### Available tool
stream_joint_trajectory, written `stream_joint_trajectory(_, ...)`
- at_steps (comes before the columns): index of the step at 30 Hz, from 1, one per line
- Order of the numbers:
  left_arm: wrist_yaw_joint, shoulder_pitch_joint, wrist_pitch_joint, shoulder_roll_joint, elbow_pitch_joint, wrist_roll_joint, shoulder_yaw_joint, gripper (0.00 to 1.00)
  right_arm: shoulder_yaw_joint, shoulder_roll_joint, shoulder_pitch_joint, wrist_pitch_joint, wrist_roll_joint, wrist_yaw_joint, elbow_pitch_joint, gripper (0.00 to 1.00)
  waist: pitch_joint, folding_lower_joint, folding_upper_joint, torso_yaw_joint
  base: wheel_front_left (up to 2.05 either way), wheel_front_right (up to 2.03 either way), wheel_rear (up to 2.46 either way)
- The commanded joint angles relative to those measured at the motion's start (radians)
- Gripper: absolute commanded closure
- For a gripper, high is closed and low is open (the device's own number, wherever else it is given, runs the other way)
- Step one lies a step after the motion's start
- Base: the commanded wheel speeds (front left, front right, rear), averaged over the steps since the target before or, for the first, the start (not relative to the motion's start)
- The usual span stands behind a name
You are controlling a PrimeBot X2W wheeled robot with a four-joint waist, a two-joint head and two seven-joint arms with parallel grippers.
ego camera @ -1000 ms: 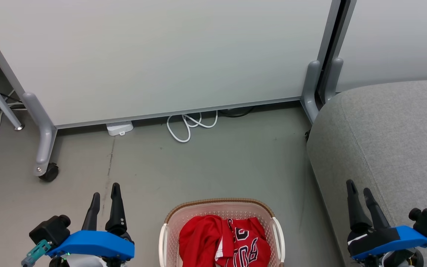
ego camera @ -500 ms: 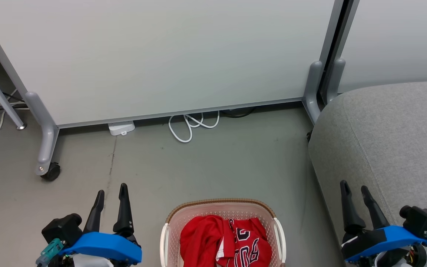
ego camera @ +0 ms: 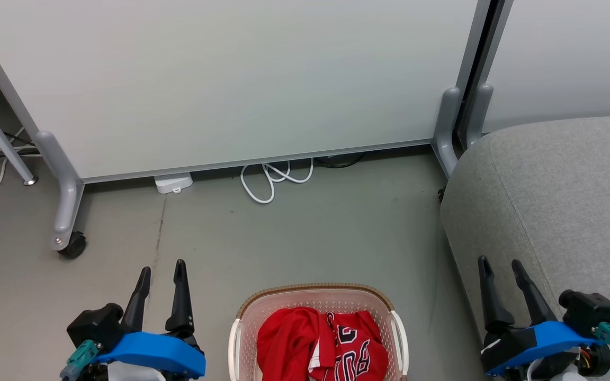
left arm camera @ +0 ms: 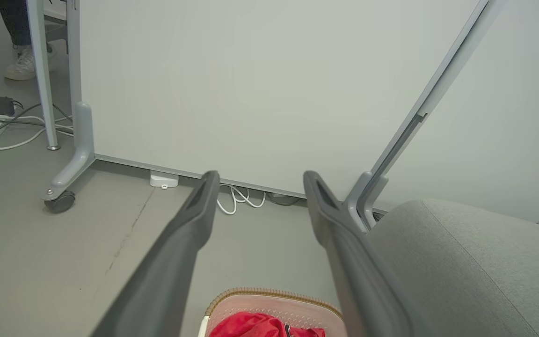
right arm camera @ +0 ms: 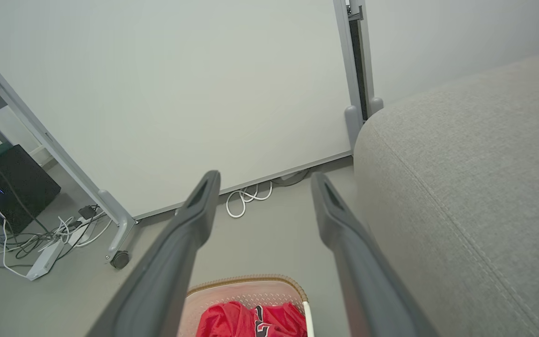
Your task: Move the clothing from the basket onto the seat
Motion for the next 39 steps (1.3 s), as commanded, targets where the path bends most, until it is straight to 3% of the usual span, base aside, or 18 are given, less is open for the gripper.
stream_joint_trajectory(1,-0.003,-0.02,-0.01,0.005,-0.003,0.025,-0.004,0.0,0.004,-0.008,-0.015,-0.011,-0.023,0.002,-0.005,0.0,0.0,0.0,0.0,0.0,0.0,0.0,0.0)
stream_joint_trajectory(39,0.003,-0.02,-0.076,0.006,0.03,0.164,-0.03,0.0,0.027,-0.009,-0.018,-0.079,-0.252,0.002,0.01,0.0,-0.009,0.0,0.0,0.011,0.0,0.0,0.0)
